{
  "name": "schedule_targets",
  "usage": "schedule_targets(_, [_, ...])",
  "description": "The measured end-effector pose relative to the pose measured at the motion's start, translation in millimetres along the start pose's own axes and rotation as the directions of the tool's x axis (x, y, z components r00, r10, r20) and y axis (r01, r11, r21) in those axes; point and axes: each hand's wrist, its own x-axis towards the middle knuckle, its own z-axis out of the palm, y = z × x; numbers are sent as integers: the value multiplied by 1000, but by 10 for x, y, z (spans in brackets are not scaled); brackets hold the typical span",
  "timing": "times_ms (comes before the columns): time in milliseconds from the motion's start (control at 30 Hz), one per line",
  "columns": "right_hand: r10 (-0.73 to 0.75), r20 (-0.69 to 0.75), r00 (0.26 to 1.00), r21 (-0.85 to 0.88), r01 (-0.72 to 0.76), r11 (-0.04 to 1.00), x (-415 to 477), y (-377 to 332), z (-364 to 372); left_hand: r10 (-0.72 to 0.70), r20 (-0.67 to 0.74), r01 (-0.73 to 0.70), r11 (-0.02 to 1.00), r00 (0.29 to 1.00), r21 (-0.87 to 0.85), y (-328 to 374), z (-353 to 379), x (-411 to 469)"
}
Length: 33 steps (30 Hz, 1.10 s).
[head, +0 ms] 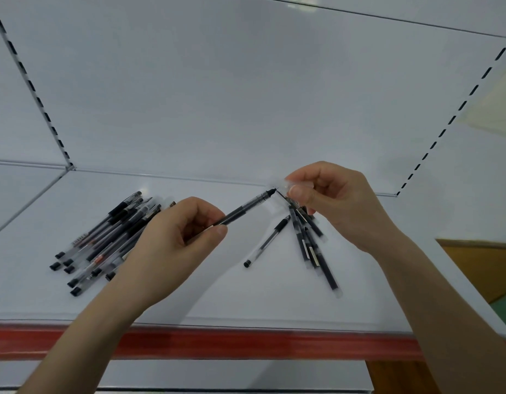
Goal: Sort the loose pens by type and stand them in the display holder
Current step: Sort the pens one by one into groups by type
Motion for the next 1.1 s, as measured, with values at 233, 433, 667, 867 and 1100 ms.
schedule_targets(233, [-5, 116, 993, -49, 10, 999, 12, -36, 17, -4, 39, 2, 999, 999, 51, -26, 2, 2])
schedule_targets(433, [25, 147, 989, -44, -18, 999, 19, -63, 68, 19, 26, -21, 997, 999, 68, -31, -6, -26])
schedule_targets(667, [50, -23, 998, 123, -47, 991, 10, 25, 263, 85, -40, -81, 993, 996, 89, -9, 66, -71])
schedule_targets(867, [141, 72, 987, 135, -149, 980, 9, 155, 343, 66, -29, -62, 991, 997, 121, -131, 64, -75])
schedule_targets(1100, [259, -125, 958, -168, -278, 946, 84, 530, 209, 105, -186, 9, 850, 977, 526, -515, -1, -139])
